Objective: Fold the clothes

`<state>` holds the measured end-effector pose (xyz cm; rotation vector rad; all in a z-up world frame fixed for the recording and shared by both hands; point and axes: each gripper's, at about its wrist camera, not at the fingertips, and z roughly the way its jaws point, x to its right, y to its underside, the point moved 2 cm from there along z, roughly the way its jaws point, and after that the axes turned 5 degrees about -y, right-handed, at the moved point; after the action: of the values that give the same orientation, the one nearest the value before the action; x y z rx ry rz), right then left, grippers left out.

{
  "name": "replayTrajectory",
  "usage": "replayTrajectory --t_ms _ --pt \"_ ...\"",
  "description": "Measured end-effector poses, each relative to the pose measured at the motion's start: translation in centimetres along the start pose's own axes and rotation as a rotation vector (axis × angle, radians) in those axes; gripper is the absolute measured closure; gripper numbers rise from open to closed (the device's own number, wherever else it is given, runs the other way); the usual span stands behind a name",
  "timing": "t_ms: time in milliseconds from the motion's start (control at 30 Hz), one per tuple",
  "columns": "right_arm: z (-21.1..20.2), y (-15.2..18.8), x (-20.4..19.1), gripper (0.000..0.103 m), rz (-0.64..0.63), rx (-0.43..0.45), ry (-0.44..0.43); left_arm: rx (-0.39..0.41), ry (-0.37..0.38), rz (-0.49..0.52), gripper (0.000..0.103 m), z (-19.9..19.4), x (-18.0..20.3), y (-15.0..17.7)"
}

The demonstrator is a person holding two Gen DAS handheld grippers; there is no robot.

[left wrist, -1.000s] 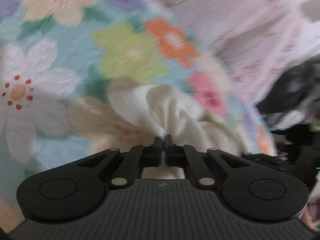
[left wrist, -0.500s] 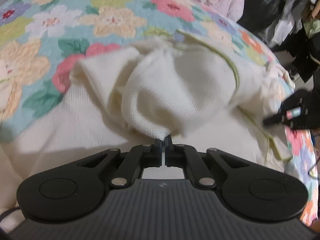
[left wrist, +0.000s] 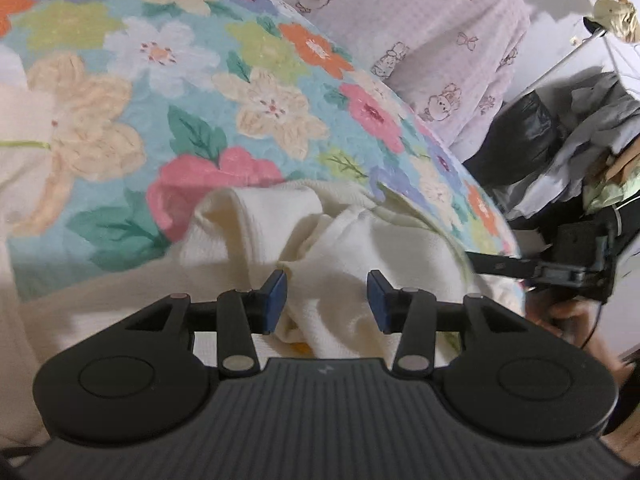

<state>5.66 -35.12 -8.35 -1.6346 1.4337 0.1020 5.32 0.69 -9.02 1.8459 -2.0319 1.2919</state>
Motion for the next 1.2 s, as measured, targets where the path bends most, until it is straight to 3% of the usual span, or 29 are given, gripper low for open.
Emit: replayTrajectory --t_ms 33,67,133,200,267,367,433,500,600,667,733,800,833,900,1000,1100,1200 --pt "0.3 0.3 -0.5 0.08 -0.011 0.016 -0.028 0.0 0.005 0.013 0.06 0.0 0.3 0.2" --pt "-0.1 0.9 -1.7 0.084 -0.063 0.036 -0.043 0.0 0.01 0.024 0.06 0.1 0.6 0.3" --pt "-0.7 2.3 -4.6 0.085 -0.213 0.047 -0.032 0.0 0.025 0.039 0.06 0.1 1.2 0.5" --pt "-1.3 4.2 -7.4 0.086 -0.339 -0.005 -0.042 0.001 0.048 0.033 0.06 -0.2 1.6 0.8" --pt "-1.7 6.8 -9.7 0.086 -0.45 -0.106 -0.054 0.004 0.05 0.038 0.06 -0.5 1.8 1.0" --pt "-1.4 11.4 -11.9 0.086 -0.641 -0.308 0.0 0.006 0.058 0.042 0.057 -0.9 2.2 1.1" --pt "-1.2 13.7 -12.2 0.087 -0.684 -0.436 0.001 0.003 0.062 0.052 0.049 -0.9 2.5 1.4" --pt "-1.2 15.0 -11.9 0.087 -0.672 -0.527 0.0 -0.02 0.063 0.08 0.048 -0.5 3.2 1.8" --pt "-2.3 14.2 -11.3 0.085 -0.617 -0.5 0.041 -0.081 0.073 0.115 0.048 0.3 4.2 2.8" --pt "-3.7 12.7 -10.7 0.082 -0.531 -0.425 0.045 -0.195 0.063 0.146 0.05 1.1 5.0 4.2" --pt "-5.2 10.9 -9.9 0.071 -0.426 -0.332 0.042 -0.328 -0.026 0.212 0.054 2.2 5.8 6.1" --pt "-6.0 10.0 -9.5 0.064 -0.317 -0.252 0.022 -0.38 -0.133 0.297 0.06 2.7 6.5 7.7" --pt "-6.3 9.7 -9.4 0.056 -0.27 -0.22 0.011 -0.369 -0.152 0.342 0.06 2.6 7.1 8.1" --pt "-6.4 9.6 -9.4 0.05 -0.198 -0.178 -0.018 -0.348 -0.147 0.398 0.06 1.8 8.2 7.9" --pt "-5.4 10.0 -10.1 0.049 -0.149 -0.164 -0.066 -0.295 -0.002 0.423 0.055 -0.8 9.1 7.0" --pt "-4.3 10.7 -11.6 0.046 -0.15 -0.16 -0.1 -0.225 0.122 0.384 0.053 -3.5 8.6 5.7" --pt "-2.1 11.7 -13.2 0.033 -0.183 -0.192 -0.067 -0.153 0.145 0.312 0.049 -5.0 7.2 4.4"
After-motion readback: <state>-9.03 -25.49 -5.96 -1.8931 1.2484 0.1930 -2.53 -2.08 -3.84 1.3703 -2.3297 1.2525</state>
